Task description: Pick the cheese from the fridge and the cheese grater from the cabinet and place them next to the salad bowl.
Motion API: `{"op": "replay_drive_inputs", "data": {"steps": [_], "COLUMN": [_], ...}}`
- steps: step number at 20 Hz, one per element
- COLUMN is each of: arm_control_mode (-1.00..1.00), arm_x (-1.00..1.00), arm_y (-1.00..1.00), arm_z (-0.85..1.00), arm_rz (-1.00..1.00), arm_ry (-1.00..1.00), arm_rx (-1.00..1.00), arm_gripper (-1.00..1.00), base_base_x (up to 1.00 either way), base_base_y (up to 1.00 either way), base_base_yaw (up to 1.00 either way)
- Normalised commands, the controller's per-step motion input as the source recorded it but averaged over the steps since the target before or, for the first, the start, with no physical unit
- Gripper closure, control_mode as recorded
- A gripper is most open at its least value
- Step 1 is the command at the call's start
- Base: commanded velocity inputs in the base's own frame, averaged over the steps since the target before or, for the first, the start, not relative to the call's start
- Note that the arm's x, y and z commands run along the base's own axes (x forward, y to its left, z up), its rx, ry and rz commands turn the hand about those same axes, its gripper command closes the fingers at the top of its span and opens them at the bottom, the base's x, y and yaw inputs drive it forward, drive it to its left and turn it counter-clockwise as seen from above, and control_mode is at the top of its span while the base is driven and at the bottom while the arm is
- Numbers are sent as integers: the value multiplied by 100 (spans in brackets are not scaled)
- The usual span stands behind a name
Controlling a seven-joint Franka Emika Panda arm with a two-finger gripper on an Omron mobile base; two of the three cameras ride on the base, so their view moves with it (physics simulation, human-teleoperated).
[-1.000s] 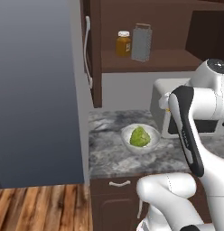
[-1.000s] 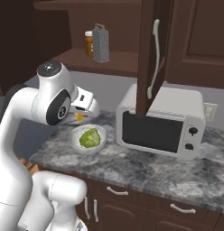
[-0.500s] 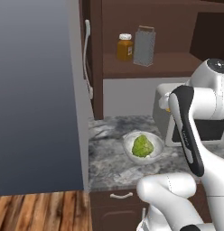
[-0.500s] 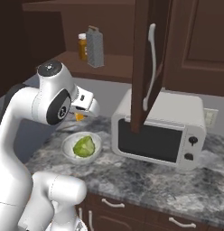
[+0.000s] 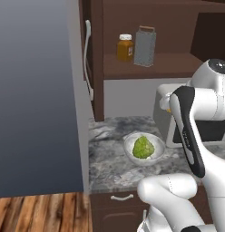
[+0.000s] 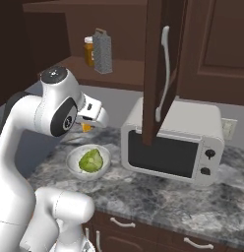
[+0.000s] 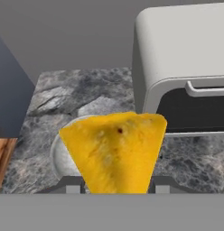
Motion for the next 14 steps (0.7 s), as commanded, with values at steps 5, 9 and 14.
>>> {"op": "replay_drive_inputs", "data": {"steps": [5, 9, 14], "arm_control_mode": [100, 100, -100], "arm_x": [0, 0, 0], "arm_y": [0, 0, 0], "arm_z": [0, 0, 0], "arm_rz": [0, 0, 0], "arm_ry": [0, 0, 0], "arm_rx": [0, 0, 0], "arm_gripper": [100, 100, 100], "base_base_x": [0, 0, 0], "base_base_y": [0, 0, 0], "base_base_yaw": [0, 0, 0]}}
